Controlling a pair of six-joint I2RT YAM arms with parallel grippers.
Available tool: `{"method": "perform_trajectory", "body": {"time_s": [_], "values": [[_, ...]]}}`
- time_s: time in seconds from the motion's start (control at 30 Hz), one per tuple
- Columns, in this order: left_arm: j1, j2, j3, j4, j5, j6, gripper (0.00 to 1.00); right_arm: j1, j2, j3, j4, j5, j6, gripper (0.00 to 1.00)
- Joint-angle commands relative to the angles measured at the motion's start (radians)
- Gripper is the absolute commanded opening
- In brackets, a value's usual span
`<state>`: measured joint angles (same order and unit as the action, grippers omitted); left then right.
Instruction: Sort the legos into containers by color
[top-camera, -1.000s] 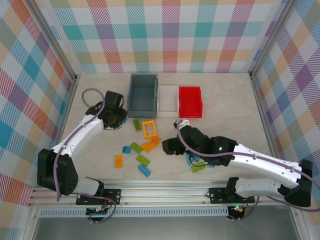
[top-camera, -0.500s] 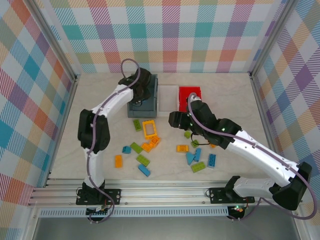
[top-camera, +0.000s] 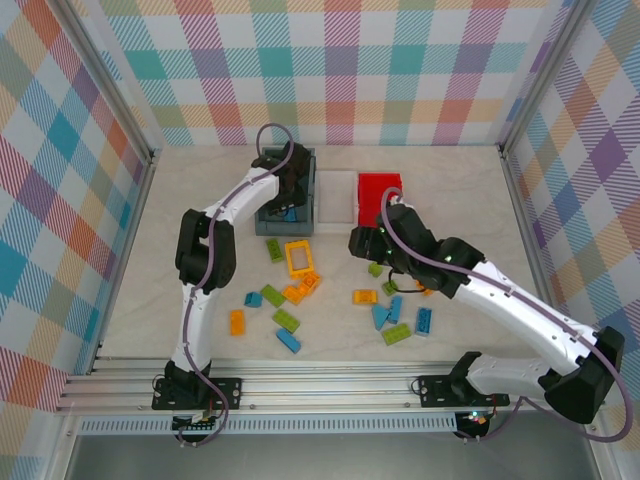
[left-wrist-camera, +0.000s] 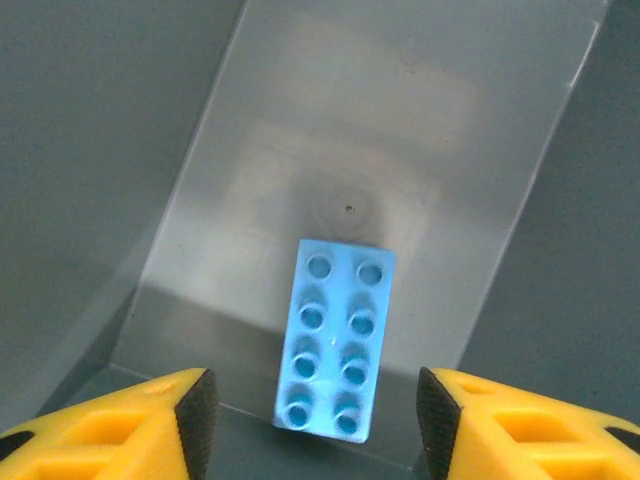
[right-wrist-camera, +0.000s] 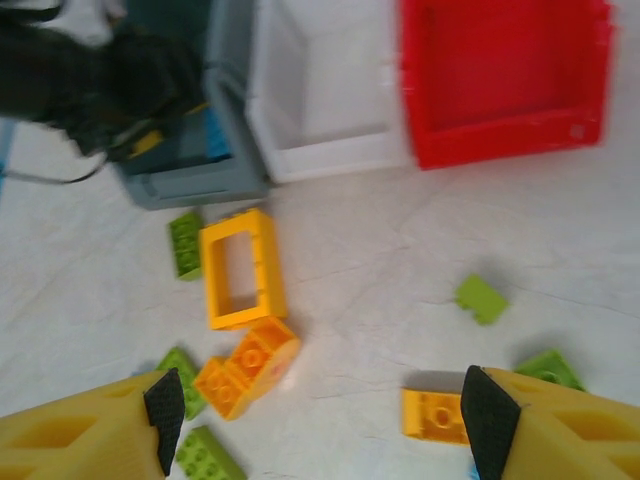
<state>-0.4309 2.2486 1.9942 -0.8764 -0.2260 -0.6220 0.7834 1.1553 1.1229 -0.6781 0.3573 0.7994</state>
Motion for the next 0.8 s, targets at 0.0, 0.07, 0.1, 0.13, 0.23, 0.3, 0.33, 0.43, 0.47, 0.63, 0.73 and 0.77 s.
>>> {"method": "perform_trajectory", "body": {"time_s": [0.0, 0.07, 0.1, 0.13, 0.23, 0.3, 0.33, 0.43, 0.47, 0.63, 0.73, 0.77], "values": [[-0.01, -0.086, 0.024, -0.03, 0.004, 0.006, 0.6, -0.075, -0.04, -0.038, -0.131, 0.042, 0.07, 0.77], [-0.013, -0.123, 0.024, -0.033, 0.003, 0.004, 0.61, -0.13, -0.05, -0.061, -0.163, 0.036, 0.076, 0.8], [-0.018, -0.145, 0.023, -0.036, -0.002, 0.001, 0.62, -0.17, -0.052, -0.074, -0.18, 0.027, 0.082, 0.82], [-0.024, -0.174, 0.015, -0.038, -0.007, -0.002, 0.63, -0.212, -0.051, -0.086, -0.203, 0.015, 0.09, 0.84], [-0.059, -0.29, -0.061, -0.001, -0.02, 0.008, 0.66, -0.352, -0.035, -0.128, -0.243, -0.052, 0.134, 0.92], [-0.103, -0.376, -0.129, 0.036, -0.021, 0.035, 0.68, -0.428, -0.025, -0.172, -0.215, -0.125, 0.148, 0.94], [-0.13, -0.427, -0.177, 0.062, -0.014, 0.057, 0.7, -0.456, -0.017, -0.194, -0.192, -0.159, 0.153, 0.95], [-0.24, -0.589, -0.36, 0.187, 0.0, 0.114, 0.75, -0.496, 0.032, -0.233, -0.138, -0.214, 0.176, 0.97], [-0.273, -0.631, -0.415, 0.225, 0.003, 0.127, 0.76, -0.503, 0.052, -0.242, -0.123, -0.231, 0.185, 0.97], [-0.485, -0.809, -0.652, 0.354, 0.017, 0.181, 0.78, -0.543, 0.158, -0.28, -0.054, -0.297, 0.254, 0.99], [-0.577, -0.902, -0.784, 0.442, 0.037, 0.194, 0.85, -0.565, 0.21, -0.296, 0.001, -0.328, 0.275, 0.99], [-0.602, -0.929, -0.821, 0.467, 0.039, 0.193, 0.87, -0.57, 0.226, -0.296, 0.016, -0.333, 0.275, 0.99]]}}
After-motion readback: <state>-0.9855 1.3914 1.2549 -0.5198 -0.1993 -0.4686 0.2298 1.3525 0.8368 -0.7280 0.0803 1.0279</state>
